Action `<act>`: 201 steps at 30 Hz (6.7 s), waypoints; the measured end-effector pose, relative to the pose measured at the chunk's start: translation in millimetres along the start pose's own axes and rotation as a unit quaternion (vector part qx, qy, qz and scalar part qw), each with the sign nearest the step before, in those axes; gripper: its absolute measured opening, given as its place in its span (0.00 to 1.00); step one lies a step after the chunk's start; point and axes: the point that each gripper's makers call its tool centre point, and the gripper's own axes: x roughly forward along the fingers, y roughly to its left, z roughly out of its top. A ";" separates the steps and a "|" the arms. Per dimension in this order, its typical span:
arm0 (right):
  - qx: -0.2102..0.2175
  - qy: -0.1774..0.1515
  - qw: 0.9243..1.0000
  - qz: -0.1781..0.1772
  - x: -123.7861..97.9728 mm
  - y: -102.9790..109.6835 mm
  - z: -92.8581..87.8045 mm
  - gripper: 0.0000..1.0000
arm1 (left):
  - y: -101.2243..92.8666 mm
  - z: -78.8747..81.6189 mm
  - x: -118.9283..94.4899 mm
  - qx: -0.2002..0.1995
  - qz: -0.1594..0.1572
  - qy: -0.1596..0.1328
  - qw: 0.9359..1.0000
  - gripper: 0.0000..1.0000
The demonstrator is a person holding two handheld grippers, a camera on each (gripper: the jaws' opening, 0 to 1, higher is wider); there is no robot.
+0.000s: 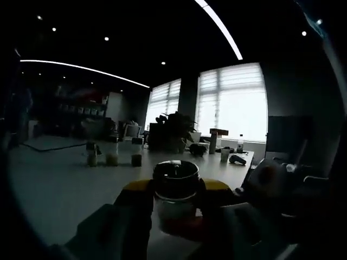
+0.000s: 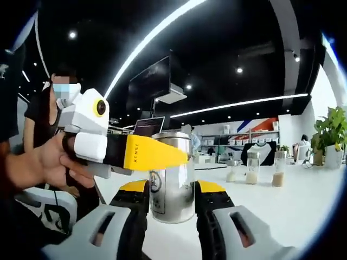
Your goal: Rotate the seasoning bottle until the label or dispensing opening points toward the visible target arrow and the bottle remains upright within the marked orientation range
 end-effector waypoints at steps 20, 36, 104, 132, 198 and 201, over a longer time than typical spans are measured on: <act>0.041 0.022 0.999 0.004 -1.8 -8.5 -10.7 0.34 | 31.6 6.2 8.6 0.024 0.024 -0.004 0.999 0.34; 0.040 0.048 0.998 0.002 -8.7 -22.8 -11.1 0.68 | 120.4 15.6 31.7 0.050 0.066 -0.003 0.997 0.34; -0.033 0.086 0.995 0.025 -14.9 -30.5 -29.7 0.99 | 248.8 -13.3 83.6 0.013 0.073 0.029 0.997 0.34; 0.003 0.082 0.996 0.027 -11.3 -27.2 -28.6 0.98 | 247.1 -17.8 79.0 0.017 0.039 0.047 0.998 0.35; -0.007 0.108 0.994 -0.034 94.5 -135.1 -39.3 0.59 | 127.0 -42.3 -45.6 0.110 0.122 0.072 0.984 1.00; -0.009 0.114 0.993 -0.026 103.4 -137.9 -43.7 0.59 | 127.0 -42.9 -46.0 0.105 0.121 0.072 0.984 1.00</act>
